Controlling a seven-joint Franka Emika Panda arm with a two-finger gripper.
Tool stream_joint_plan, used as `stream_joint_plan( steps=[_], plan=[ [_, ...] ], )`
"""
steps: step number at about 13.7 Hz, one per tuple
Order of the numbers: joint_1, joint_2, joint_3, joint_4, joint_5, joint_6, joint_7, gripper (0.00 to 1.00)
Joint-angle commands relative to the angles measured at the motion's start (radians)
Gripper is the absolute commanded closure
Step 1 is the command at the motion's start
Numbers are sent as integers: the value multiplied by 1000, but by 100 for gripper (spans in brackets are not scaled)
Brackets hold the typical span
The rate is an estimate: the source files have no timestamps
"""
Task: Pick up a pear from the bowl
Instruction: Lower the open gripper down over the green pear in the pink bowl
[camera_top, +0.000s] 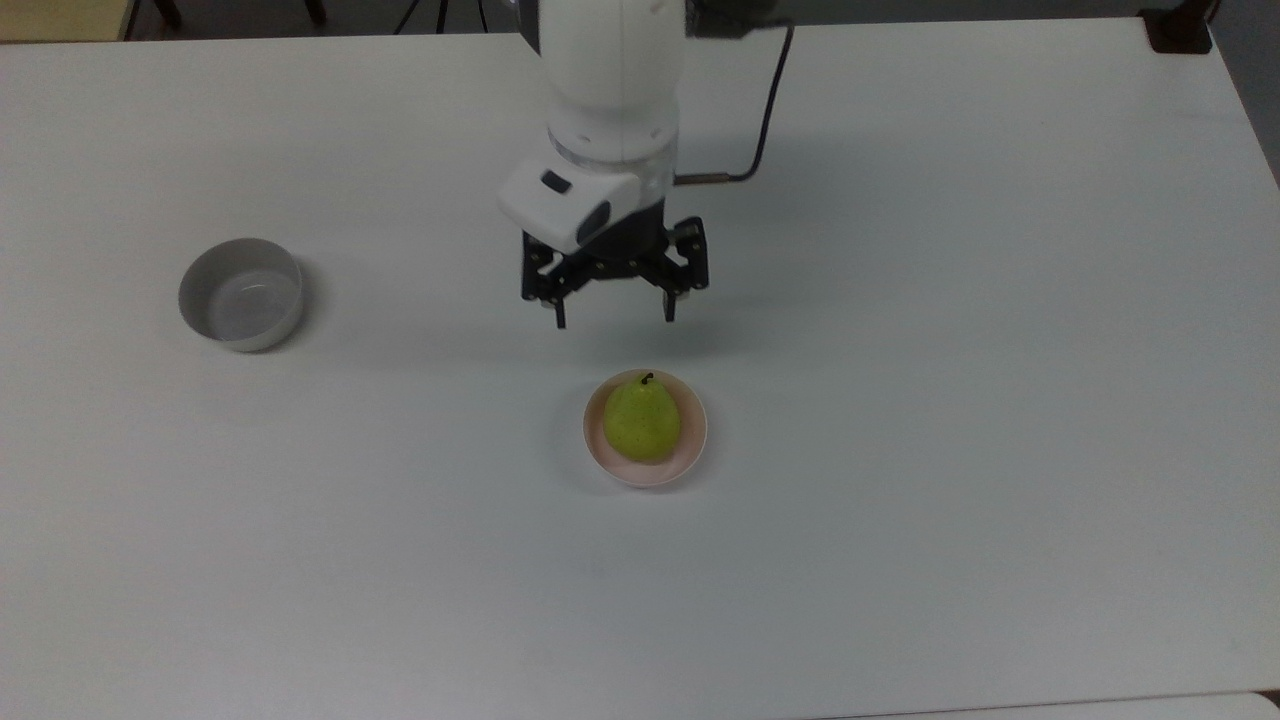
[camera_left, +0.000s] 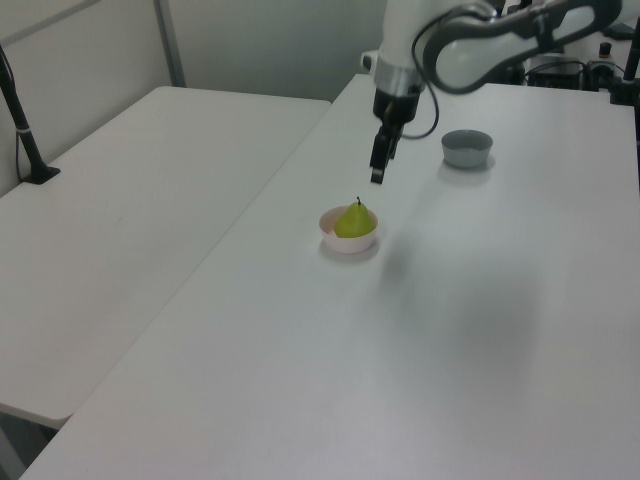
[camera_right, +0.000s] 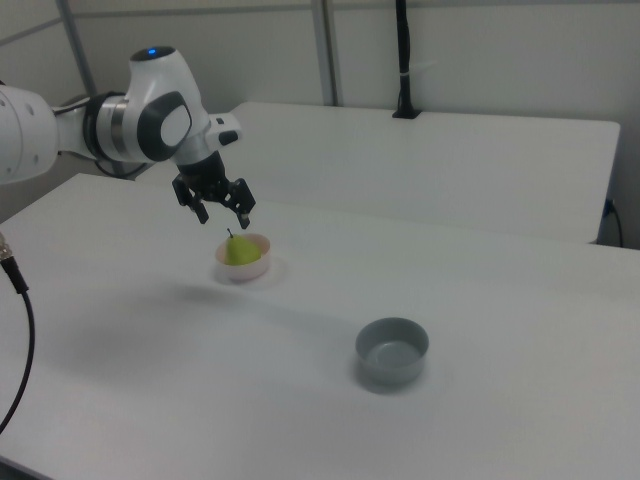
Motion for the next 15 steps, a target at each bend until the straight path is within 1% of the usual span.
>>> stream_joint_plan(
  steps=[1, 4, 8, 10, 12, 13, 15],
  plan=[
    [36, 82, -7, 22, -15, 98, -4, 0],
    [50, 137, -8, 22, -20, 207, 11, 0],
    [50, 164, -8, 23, -67, 258, 25, 0],
    [50, 164, -8, 22, -87, 258, 23, 8],
    [50, 164, -8, 22, -116, 258, 22, 19],
    [49, 164, -8, 22, -121, 258, 17, 28],
    [49, 162, -8, 22, -122, 258, 14, 38]
  ],
)
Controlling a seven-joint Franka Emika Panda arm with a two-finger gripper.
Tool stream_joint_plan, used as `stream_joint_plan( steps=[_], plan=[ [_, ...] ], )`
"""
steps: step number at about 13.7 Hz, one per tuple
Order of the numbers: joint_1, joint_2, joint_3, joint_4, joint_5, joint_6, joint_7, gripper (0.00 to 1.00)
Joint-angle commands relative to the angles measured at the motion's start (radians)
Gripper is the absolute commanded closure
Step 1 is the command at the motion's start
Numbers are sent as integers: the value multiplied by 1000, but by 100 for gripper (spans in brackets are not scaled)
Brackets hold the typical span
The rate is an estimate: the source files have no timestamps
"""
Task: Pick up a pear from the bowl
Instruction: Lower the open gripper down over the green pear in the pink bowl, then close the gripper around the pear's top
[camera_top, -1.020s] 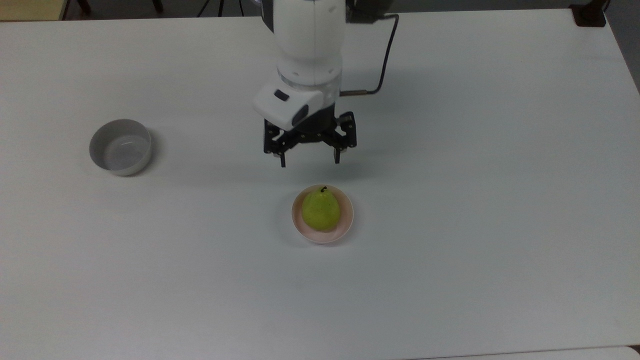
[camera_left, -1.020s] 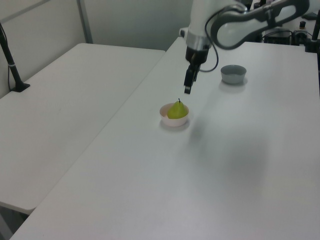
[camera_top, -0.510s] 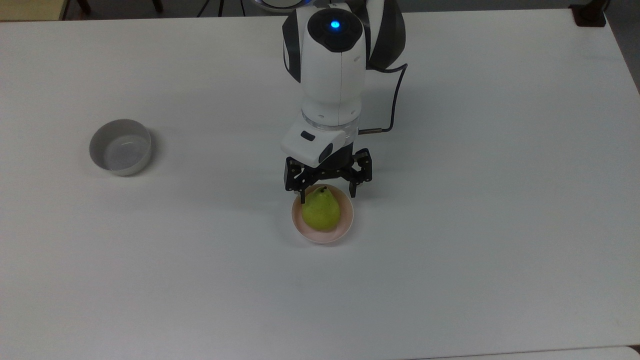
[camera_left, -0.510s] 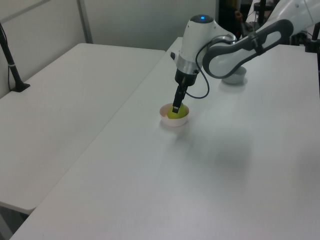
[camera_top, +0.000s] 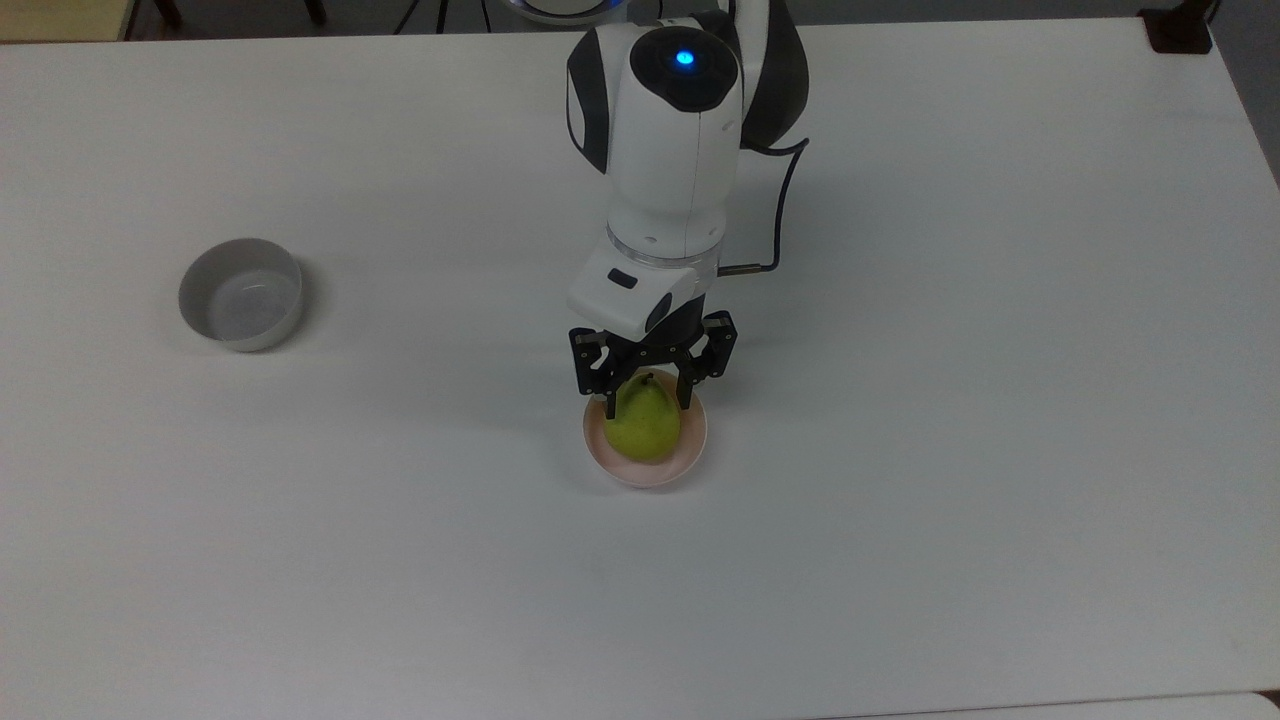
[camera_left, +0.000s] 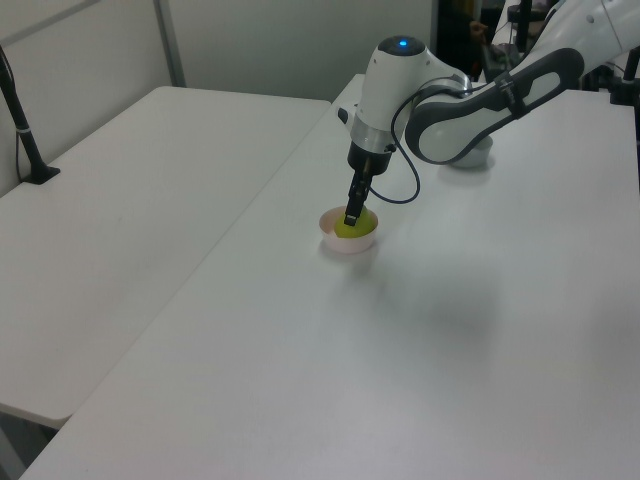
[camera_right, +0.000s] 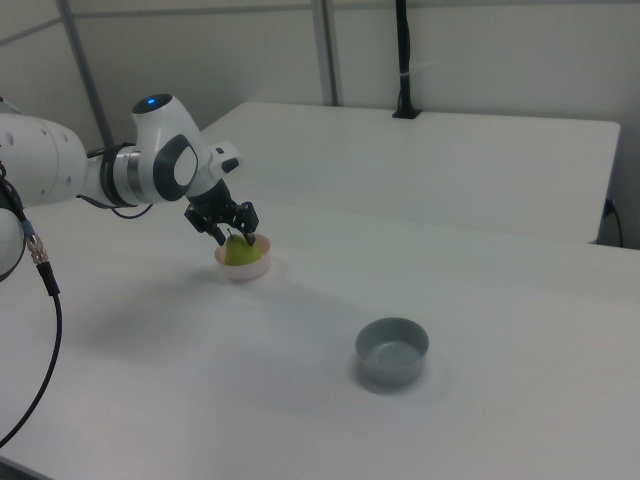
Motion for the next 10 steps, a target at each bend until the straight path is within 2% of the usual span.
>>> stream_joint_plan(
  steps=[1, 8, 10],
  plan=[
    [8, 2, -8, 6, -24, 14, 10, 38],
    [11, -16, -11, 1, -34, -66, 12, 37],
    [11, -10, -11, 2, -34, -57, 16, 42]
  ],
)
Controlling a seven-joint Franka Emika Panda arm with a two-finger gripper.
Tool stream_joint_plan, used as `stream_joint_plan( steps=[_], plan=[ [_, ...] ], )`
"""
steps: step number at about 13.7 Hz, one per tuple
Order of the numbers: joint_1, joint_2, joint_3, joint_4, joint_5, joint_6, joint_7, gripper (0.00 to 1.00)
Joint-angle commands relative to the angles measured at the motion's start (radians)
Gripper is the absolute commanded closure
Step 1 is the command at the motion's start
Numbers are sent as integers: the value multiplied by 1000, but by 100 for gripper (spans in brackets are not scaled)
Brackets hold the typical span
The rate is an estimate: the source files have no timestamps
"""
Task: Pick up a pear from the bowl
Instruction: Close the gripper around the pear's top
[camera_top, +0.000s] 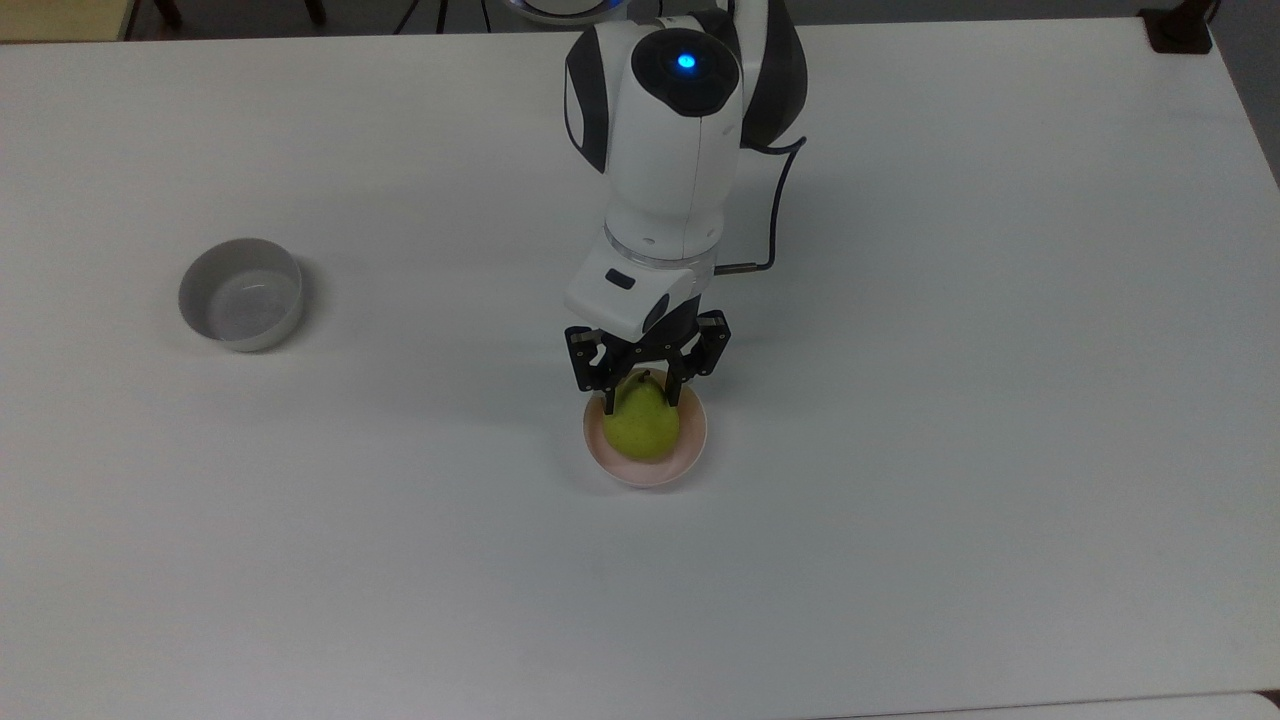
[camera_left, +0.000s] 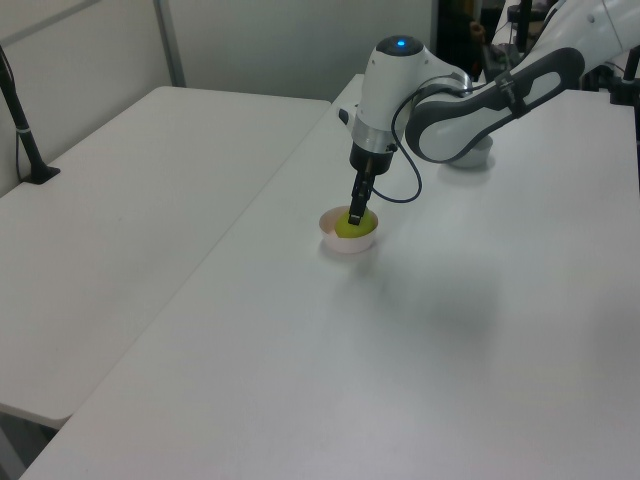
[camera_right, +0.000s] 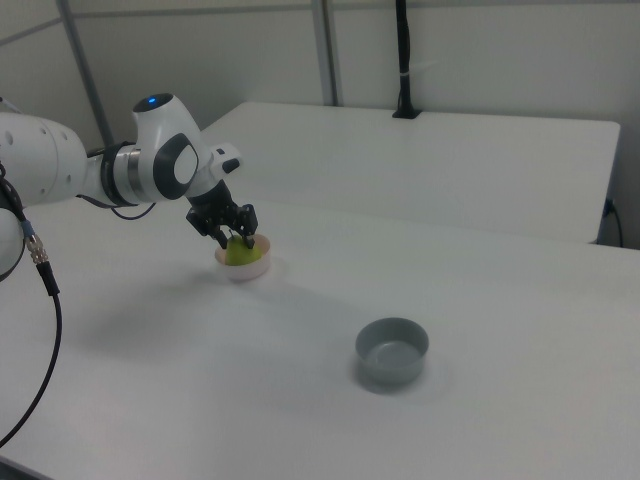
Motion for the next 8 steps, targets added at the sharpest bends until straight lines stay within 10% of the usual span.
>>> stream_joint_plan(
  steps=[1, 8],
  plan=[
    [11, -9, -9, -1, -20, -19, 17, 43],
    [13, -7, -9, -5, -23, -21, 17, 70]
  ],
)
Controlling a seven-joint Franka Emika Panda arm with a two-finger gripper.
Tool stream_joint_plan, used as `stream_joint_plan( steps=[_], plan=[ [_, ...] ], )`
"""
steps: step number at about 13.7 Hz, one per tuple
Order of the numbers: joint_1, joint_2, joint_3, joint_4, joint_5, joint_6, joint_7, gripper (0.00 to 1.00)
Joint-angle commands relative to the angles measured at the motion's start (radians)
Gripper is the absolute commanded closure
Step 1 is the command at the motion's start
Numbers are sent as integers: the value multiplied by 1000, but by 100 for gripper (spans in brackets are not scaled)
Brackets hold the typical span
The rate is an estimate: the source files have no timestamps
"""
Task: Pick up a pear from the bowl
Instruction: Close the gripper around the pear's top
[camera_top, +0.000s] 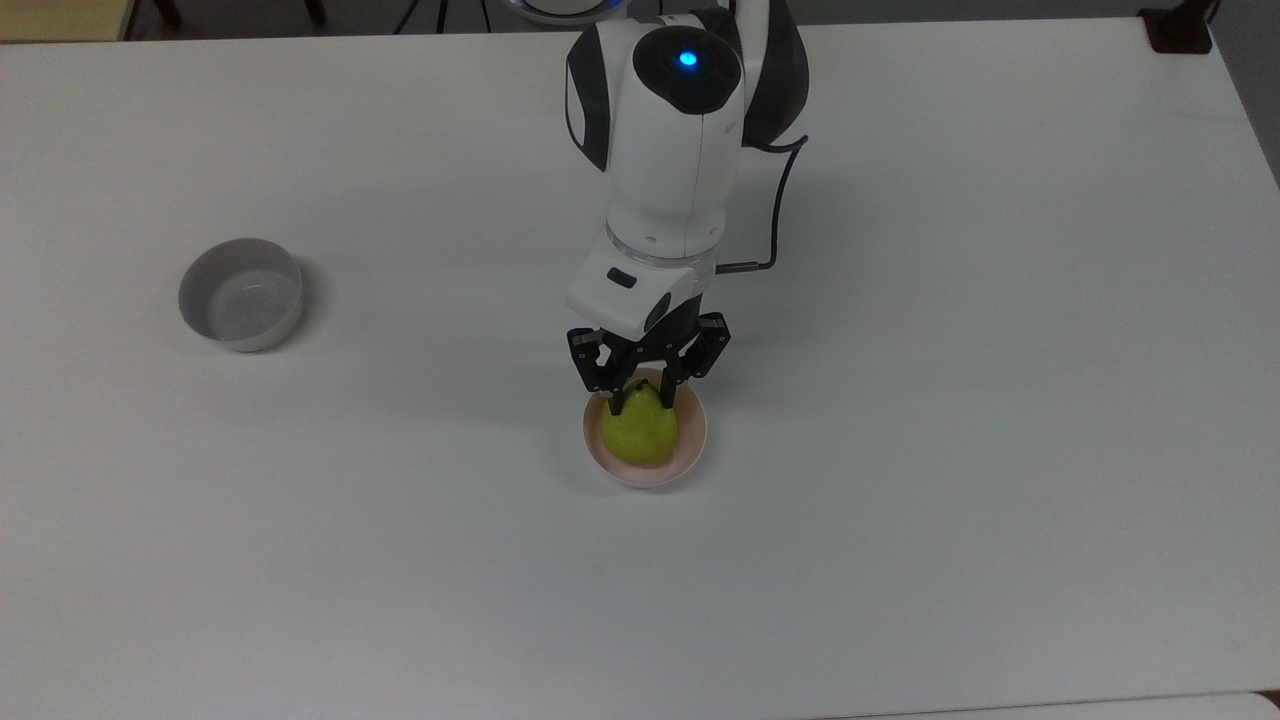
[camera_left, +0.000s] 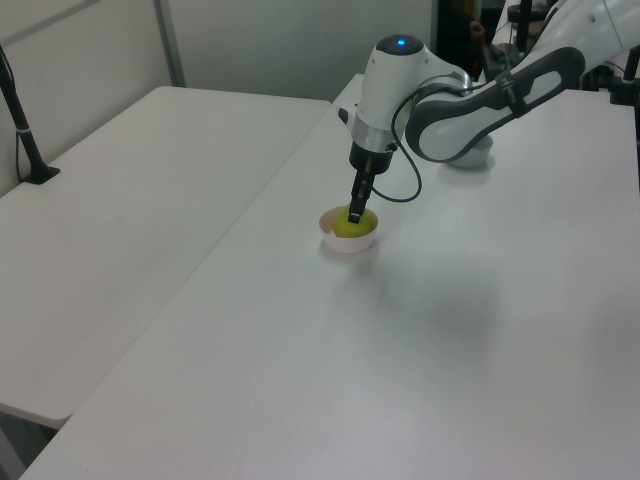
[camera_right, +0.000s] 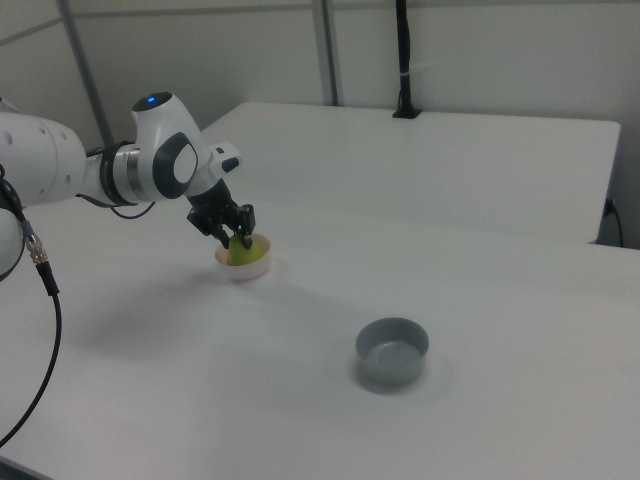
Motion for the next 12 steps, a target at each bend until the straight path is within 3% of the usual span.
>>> stream_joint_plan(
  steps=[1, 12],
  plan=[
    [11, -6, -9, -7, -23, -21, 17, 74],
    [11, -56, -6, -2, -14, -76, 21, 75]
  ],
)
